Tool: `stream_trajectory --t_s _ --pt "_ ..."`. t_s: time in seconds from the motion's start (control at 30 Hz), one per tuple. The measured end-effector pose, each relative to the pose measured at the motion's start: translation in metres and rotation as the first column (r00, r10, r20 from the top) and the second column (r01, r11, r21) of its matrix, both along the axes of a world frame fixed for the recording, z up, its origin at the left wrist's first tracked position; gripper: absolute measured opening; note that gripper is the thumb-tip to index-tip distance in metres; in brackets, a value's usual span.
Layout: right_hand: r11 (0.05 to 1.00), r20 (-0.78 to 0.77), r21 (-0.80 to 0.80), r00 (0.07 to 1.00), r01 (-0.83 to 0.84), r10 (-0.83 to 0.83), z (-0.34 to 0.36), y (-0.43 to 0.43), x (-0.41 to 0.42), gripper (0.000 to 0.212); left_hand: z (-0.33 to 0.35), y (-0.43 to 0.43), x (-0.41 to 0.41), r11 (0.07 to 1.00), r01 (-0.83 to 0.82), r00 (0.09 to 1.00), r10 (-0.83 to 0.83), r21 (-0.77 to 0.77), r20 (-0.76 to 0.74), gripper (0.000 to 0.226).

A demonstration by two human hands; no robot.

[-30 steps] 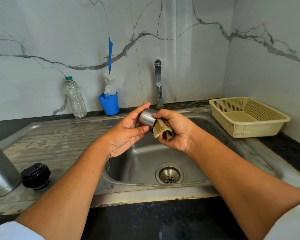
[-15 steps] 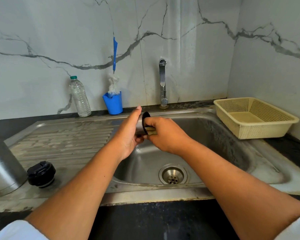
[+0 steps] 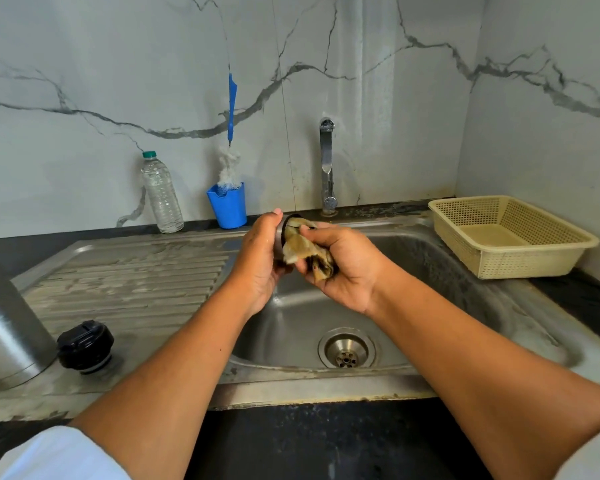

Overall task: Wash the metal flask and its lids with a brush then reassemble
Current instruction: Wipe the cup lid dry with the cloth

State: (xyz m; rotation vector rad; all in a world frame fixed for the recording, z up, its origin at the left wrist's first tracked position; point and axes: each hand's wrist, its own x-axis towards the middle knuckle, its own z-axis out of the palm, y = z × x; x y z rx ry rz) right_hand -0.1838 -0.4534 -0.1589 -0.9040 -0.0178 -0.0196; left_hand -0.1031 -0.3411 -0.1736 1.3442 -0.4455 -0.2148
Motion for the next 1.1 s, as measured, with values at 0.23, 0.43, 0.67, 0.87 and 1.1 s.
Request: stream_trajectory --t_s 0.23,0.43,0.67,0.87,1.1 --pt "0.347 0.295 -0.902 0.954 0.256 0.061 -0.003 -0.011 -0.007 0.037 -0.003 0.005 -0.002 0.999 -0.042 0.990 0.045 0.020 -0.135 0.035" --pt "-0.426 0.411 -0.800 0.903 0.422 0.122 -0.009 -0.005 0.006 0.031 -0.006 0.003 -0.003 0.993 0.061 0.953 -0.029 0.099 -0.301 0.037" --pt "-0.396 0.527 -0.793 0.848 0.462 -0.066 -0.011 0.000 0.004 0.033 -0.003 0.000 -0.010 0.986 0.100 0.957 -0.059 0.134 -0.284 0.038" --pt "0.372 0.320 -0.800 0.860 0.470 -0.398 -0.011 0.001 0.008 0.028 -0.007 0.007 -0.001 0.994 0.075 0.945 -0.047 0.075 -0.323 0.041" --pt "0.852 0.000 -0.196 0.869 0.486 -0.495 -0.006 0.004 0.007 0.023 -0.007 0.006 0.008 0.998 0.051 0.938 -0.061 -0.037 -0.342 0.038"
